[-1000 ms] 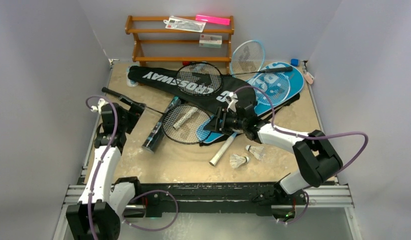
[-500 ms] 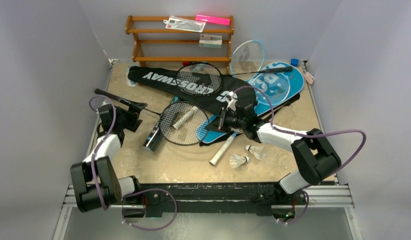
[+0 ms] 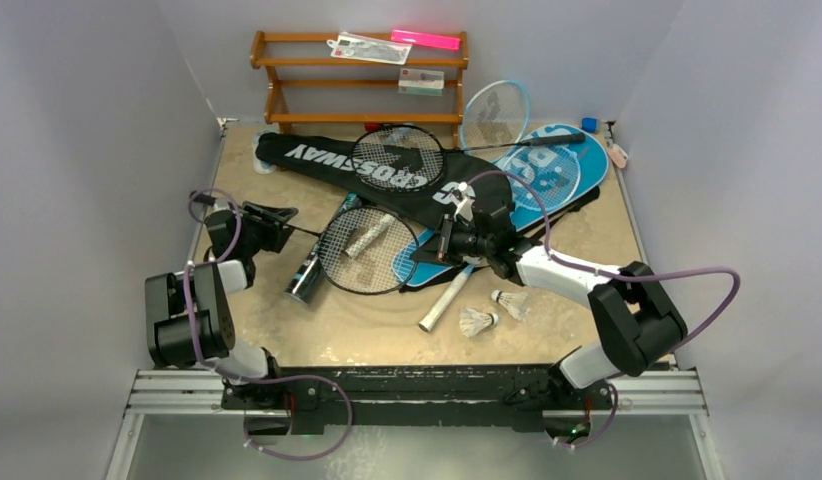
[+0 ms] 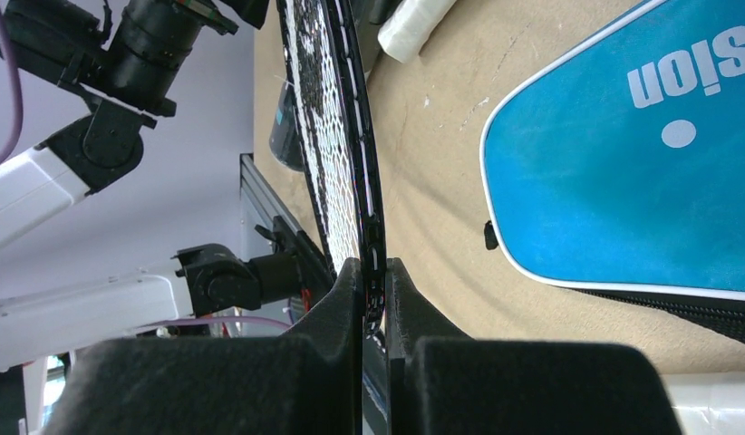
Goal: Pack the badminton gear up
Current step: Pick up the racket from the center of the board.
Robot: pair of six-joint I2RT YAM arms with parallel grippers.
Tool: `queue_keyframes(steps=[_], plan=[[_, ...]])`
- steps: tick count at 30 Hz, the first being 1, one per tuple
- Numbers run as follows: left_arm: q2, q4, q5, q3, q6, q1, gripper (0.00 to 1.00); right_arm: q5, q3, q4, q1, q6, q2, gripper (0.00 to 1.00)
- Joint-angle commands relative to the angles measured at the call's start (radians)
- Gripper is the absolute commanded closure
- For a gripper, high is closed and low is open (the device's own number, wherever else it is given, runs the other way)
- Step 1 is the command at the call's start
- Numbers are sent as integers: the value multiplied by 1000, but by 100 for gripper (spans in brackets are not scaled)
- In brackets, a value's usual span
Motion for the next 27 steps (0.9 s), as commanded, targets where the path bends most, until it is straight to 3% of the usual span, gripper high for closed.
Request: queue_keyframes(steps=[1, 6, 8, 10, 11, 15, 16, 23, 27], plan=[[63, 147, 37, 11, -34, 2, 46, -41, 22, -3, 4, -17, -38, 100], [110, 190, 42, 10, -39, 0, 61, -44, 23, -9, 4, -20, -42, 100], [126, 202, 49, 16, -39, 0, 73, -47, 24, -13, 4, -23, -43, 100], [136, 202, 58, 31, -34, 0, 98, -45, 23, -22, 4, -28, -51, 100], [135, 189, 65, 40, -29, 0, 100, -40, 23, -30, 3, -34, -57, 98], [61, 138, 70, 49, -27, 0, 100, 41, 39, -137, -3, -116, -132, 62], [27, 106, 65, 54, -23, 1, 100, 75, 49, -171, -5, -150, -155, 59], [-243, -267, -56, 135, 48, -2, 100, 263, 139, -380, -8, -377, -248, 39], [-356, -530, -144, 208, 70, -2, 100, 375, 219, -438, -7, -546, -232, 40]])
